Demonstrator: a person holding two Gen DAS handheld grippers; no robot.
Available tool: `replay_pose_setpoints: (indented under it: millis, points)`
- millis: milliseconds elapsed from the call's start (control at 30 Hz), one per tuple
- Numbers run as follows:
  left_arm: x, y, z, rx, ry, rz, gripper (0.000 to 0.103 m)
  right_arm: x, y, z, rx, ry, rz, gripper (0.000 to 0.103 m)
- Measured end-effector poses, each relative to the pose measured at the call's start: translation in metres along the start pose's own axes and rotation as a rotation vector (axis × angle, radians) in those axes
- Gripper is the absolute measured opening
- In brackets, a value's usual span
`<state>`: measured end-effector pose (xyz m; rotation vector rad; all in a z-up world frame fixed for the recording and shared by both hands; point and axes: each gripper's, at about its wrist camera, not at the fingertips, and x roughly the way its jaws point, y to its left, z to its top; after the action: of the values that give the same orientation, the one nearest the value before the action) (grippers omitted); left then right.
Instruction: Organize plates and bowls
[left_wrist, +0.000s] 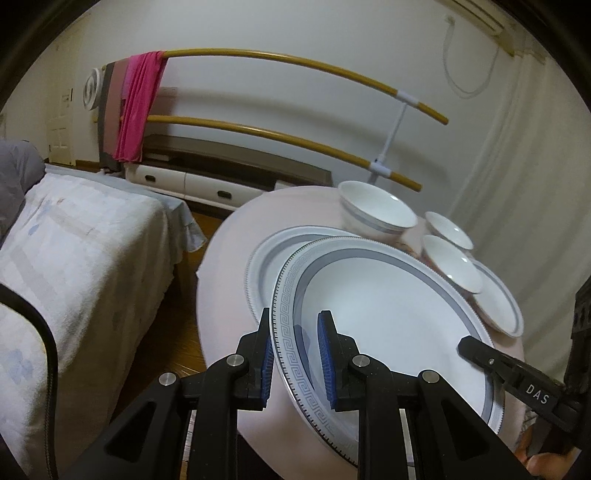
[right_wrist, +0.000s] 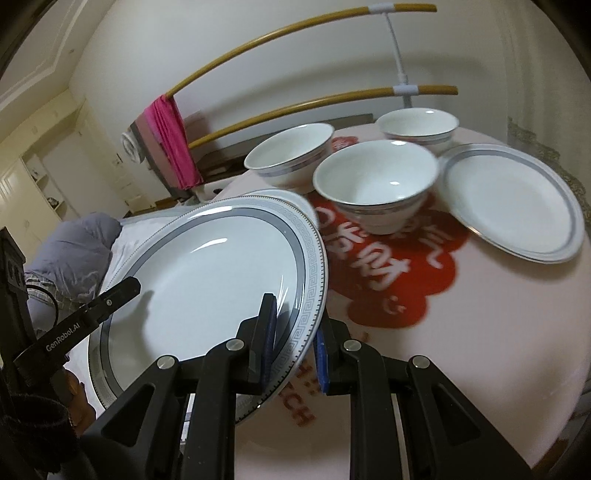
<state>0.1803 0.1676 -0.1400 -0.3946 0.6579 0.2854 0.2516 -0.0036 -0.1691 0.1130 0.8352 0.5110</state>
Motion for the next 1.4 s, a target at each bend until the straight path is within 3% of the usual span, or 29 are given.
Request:
replay_pose_setpoints:
  millis: [700,1400]
  points:
    - [0.054,0.017,0.025,-0.016,0.038,-0.010,0.018,0.044,0.008,0.016,0.010,0.055,-0.062,0.021]
    - [0.069,0.019,0.030,-0.005,0.041,-0.005,0.018,0.062,0.011,0.025,0.041,0.061,-0.113,0.025]
